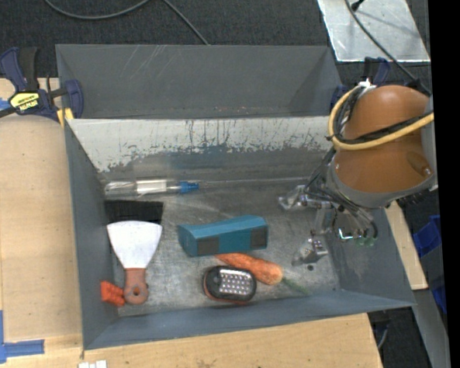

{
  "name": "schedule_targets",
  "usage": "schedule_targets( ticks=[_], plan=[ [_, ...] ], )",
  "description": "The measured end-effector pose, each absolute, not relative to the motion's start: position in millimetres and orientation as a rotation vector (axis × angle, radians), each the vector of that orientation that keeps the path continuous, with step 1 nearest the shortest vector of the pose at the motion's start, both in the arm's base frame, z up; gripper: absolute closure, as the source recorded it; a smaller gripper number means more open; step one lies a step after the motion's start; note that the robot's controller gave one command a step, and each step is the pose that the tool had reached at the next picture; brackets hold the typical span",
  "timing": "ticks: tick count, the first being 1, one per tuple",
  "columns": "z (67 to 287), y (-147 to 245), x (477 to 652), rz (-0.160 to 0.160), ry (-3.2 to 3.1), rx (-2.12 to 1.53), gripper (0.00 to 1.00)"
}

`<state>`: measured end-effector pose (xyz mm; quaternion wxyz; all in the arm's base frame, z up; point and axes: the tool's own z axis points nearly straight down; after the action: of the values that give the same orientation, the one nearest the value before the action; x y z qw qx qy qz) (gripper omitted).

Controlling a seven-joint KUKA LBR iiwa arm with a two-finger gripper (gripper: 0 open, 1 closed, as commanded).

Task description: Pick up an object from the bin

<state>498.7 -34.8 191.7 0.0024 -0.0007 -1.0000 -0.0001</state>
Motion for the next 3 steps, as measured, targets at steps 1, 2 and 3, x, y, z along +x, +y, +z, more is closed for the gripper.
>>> schedule_targets(
  ticks=[1,2,3],
  plan=[
    [195.2,-34.8,500.5,0.001,-3.145,0.000,0.00],
    [135.0,-0.7,536.0,0.001,-3.145,0.136,0.00],
    [126.5,16.3,509.9,0.000,-3.143,-0.113,0.00]
  ],
)
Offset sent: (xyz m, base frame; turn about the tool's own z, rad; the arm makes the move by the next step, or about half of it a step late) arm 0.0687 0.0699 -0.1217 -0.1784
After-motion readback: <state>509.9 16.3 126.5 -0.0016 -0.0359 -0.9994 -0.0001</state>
